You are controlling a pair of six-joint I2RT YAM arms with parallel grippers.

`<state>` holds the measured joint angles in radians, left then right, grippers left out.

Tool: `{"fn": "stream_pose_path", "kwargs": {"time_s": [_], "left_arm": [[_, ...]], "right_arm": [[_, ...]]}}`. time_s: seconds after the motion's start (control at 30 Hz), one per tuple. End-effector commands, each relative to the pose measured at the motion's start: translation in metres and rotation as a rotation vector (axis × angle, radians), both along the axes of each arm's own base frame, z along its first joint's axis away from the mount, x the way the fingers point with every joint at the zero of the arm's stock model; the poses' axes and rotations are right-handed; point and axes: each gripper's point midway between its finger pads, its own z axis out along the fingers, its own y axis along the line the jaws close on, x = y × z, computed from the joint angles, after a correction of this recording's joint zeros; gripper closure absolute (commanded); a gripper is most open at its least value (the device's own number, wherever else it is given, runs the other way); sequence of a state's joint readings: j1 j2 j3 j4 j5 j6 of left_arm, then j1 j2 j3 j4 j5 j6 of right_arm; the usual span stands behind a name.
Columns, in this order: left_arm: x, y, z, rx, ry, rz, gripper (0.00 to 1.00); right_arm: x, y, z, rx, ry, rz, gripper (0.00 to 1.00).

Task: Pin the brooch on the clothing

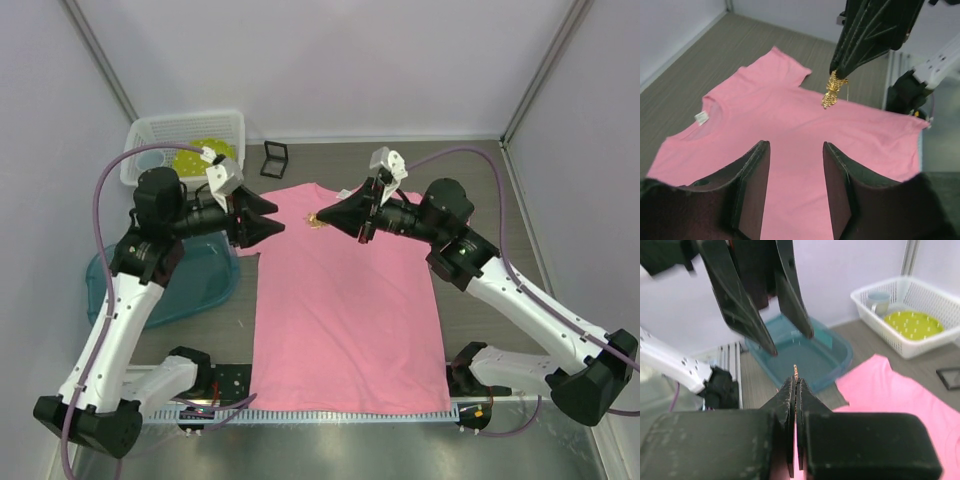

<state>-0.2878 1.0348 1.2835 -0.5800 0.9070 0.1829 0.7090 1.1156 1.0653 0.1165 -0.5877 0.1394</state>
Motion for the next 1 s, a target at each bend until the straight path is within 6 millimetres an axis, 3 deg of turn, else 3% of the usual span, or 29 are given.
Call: {"fn": "stream_pose_path", "kwargs": {"time_s": [0.0, 0.03, 0.07, 0.1, 0.23, 0.53, 0.7, 0.97], "left_arm": [[-0.016, -0.019, 0.06, -0.342, 0.024, -0.131, 0.5], [-0.018, -0.02, 0.07, -0.384, -0.046, -0.163, 0.5], [-0.022, -0.022, 0.076, -0.429, 0.034, -0.177, 0.5], [-0.018, -0.023, 0.084, -0.464, 0.005, -0.184, 0.5], [-0.017, -0.026, 0.093, -0.505, 0.046, -0.213, 0.51], [-0.051, -0.039, 0.087, -0.466, 0.016, -0.346, 0.5], [-0.045, -0.04, 0.089, -0.47, 0.008, -0.323, 0.52], [-0.033, -0.047, 0.089, -0.486, 0.041, -0.302, 0.64]], "right_arm": [[-0.015, -0.016, 0.099, 0.313, -0.099, -0.013, 0.99], [-0.017, -0.018, 0.107, 0.343, -0.116, -0.015, 0.99], [-0.018, -0.021, 0.111, 0.358, -0.124, -0.017, 0.99], [-0.02, -0.021, 0.11, 0.368, -0.127, -0.012, 0.99], [-0.027, -0.019, 0.114, 0.377, -0.137, 0.028, 0.99], [-0.026, -0.018, 0.107, 0.364, -0.131, 0.028, 0.99], [-0.029, -0.017, 0.105, 0.361, -0.126, 0.044, 0.99], [-0.035, -0.016, 0.102, 0.354, -0.126, 0.067, 0.99]]}}
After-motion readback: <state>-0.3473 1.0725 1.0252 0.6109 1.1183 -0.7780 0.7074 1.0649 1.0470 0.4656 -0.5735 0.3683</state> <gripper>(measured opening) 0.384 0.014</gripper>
